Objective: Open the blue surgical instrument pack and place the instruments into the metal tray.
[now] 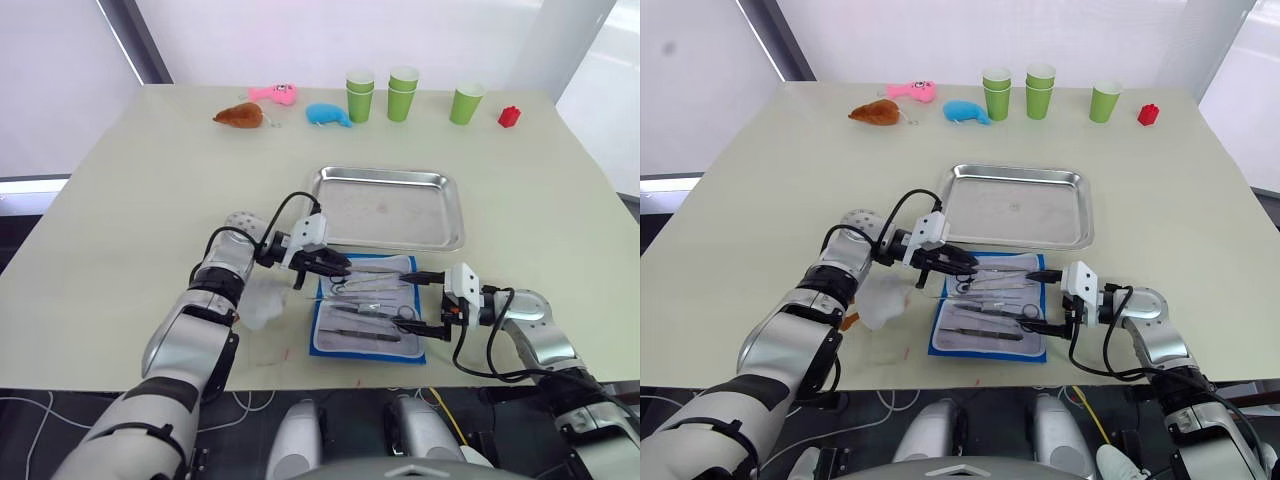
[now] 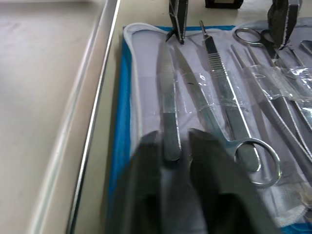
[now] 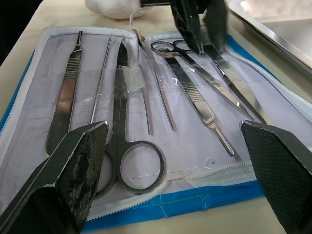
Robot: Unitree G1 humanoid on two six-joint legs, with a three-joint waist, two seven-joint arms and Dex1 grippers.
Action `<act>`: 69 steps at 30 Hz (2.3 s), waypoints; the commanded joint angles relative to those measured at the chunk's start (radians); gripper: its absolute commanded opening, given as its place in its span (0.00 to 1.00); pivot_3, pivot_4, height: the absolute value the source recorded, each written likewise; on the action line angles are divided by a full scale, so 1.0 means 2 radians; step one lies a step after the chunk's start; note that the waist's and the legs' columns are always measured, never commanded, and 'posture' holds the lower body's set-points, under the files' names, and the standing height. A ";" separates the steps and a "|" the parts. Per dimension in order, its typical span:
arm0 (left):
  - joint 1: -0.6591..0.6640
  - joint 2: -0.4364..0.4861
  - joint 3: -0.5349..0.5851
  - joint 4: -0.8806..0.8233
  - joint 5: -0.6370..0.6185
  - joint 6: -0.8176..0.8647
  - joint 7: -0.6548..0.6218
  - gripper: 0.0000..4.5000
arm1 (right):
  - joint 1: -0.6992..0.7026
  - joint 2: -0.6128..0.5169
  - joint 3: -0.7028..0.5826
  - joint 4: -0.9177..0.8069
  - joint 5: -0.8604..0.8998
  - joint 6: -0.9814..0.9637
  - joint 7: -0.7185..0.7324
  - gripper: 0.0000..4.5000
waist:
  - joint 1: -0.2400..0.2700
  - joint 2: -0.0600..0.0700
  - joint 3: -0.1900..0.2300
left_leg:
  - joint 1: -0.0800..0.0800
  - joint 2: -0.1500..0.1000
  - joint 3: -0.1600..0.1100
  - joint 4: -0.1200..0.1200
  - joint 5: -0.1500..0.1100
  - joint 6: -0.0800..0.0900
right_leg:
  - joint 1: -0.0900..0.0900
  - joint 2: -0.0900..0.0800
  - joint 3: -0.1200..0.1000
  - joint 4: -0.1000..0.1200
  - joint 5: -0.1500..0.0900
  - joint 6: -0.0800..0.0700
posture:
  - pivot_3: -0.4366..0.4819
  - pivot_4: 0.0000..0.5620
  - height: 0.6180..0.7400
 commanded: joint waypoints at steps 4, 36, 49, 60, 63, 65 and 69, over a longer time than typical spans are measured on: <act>0.013 0.000 -0.007 -0.002 0.015 -0.002 -0.011 0.02 | 0.013 0.002 0.020 0.026 -0.031 0.014 -0.007 1.00 | -0.001 0.000 0.000 | 0.000 0.000 0.000 0.000 0.000 0.000 | 0.000 0.000 0.000 0.000 0.000 0.000 | 0.48 0.27 1.00; -0.012 0.059 -0.012 -0.143 0.026 0.109 -0.032 0.02 | 0.022 -0.003 0.030 0.015 -0.037 0.047 -0.003 1.00 | -0.003 0.000 0.000 | 0.000 0.002 0.000 -0.001 0.000 0.000 | -0.001 0.002 0.000 0.000 0.000 0.000 | 0.48 0.27 1.00; 0.005 0.099 -0.006 -0.190 0.010 0.139 -0.036 0.02 | 0.022 -0.002 0.034 0.017 -0.037 0.050 0.000 1.00 | -0.003 0.000 0.000 | 0.000 0.003 0.001 -0.001 0.000 0.000 | -0.001 0.002 0.001 0.000 0.000 -0.001 | 0.48 0.27 1.00; 0.014 0.130 -0.001 -0.226 -0.002 0.165 -0.035 0.02 | 0.020 -0.002 0.036 0.021 -0.038 0.049 0.004 1.00 | -0.003 0.000 0.000 | 0.000 0.003 0.001 -0.001 0.000 0.000 | -0.001 0.002 0.001 0.000 0.000 -0.001 | 0.48 0.27 1.00; 0.016 0.140 -0.001 -0.237 -0.007 0.175 -0.041 0.02 | 0.019 -0.003 0.035 0.023 -0.038 0.048 0.005 1.00 | -0.003 0.000 0.000 | 0.000 0.003 0.001 -0.001 0.000 0.000 | -0.001 0.002 0.001 0.000 0.000 -0.001 | 0.48 0.27 1.00; 0.017 0.150 -0.004 -0.241 -0.007 0.177 -0.047 0.02 | 0.019 -0.003 0.035 0.024 -0.038 0.048 0.005 1.00 | -0.003 0.000 0.000 | 0.000 0.003 0.001 -0.001 0.000 0.000 | -0.001 0.002 0.001 0.000 0.000 -0.001 | 0.48 0.27 1.00; 0.011 0.173 -0.008 -0.243 -0.014 0.168 -0.053 0.02 | 0.019 -0.003 0.035 0.024 -0.039 0.046 0.005 1.00 | -0.003 0.000 0.000 | 0.000 0.003 0.001 -0.001 0.000 0.000 | -0.001 0.002 0.001 0.000 0.000 -0.001 | 0.48 0.27 1.00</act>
